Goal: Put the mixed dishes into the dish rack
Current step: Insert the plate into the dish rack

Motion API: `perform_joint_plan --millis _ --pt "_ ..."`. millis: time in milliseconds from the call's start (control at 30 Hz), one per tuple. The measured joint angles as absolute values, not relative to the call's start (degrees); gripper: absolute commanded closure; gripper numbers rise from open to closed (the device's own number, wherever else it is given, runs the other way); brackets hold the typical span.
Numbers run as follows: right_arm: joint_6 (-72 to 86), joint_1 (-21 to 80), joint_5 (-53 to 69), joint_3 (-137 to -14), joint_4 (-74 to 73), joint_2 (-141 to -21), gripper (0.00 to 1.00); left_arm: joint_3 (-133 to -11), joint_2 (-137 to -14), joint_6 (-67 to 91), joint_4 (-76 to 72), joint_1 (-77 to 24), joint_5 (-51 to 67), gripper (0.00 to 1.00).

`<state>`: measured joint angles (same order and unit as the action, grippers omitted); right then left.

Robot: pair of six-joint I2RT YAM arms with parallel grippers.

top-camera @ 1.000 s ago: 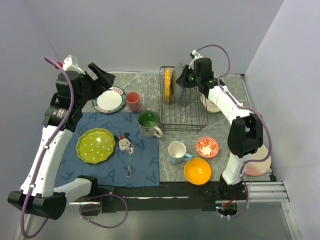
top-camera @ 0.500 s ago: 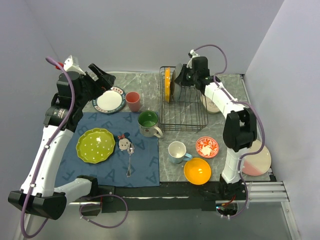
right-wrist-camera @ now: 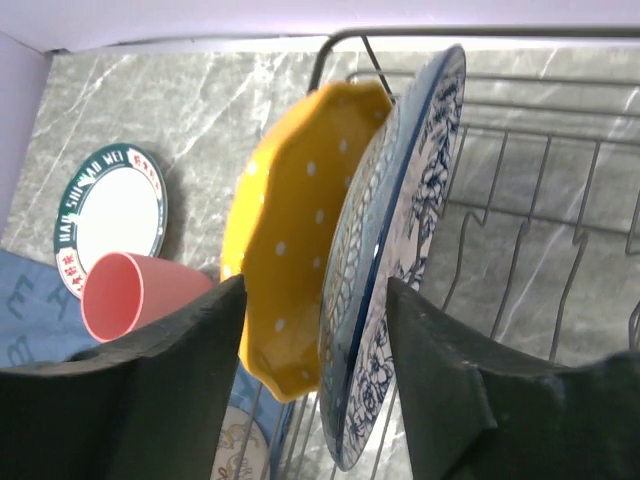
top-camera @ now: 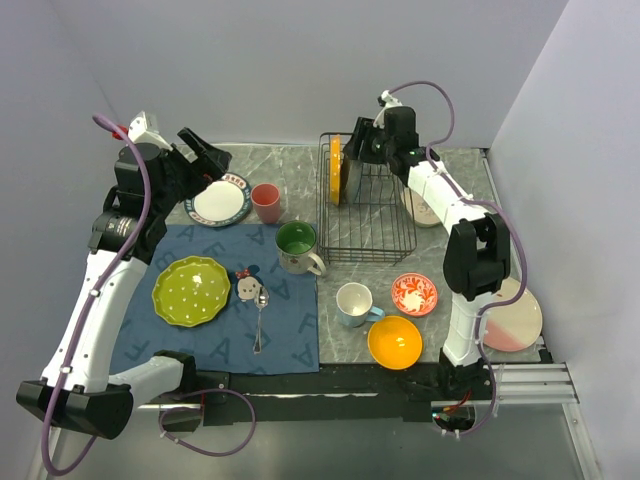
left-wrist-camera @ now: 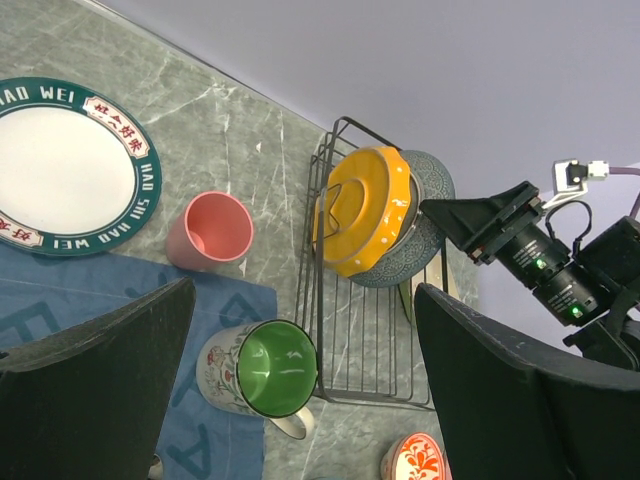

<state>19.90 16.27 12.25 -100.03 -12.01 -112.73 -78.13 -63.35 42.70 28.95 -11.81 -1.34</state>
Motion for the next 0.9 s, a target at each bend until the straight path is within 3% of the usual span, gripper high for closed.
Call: perform_joint_plan --millis 900 --pt "25.5 16.7 21.6 -97.0 -7.7 -110.3 0.32 -77.1 -63.5 42.6 28.9 -11.8 -1.7 0.03"
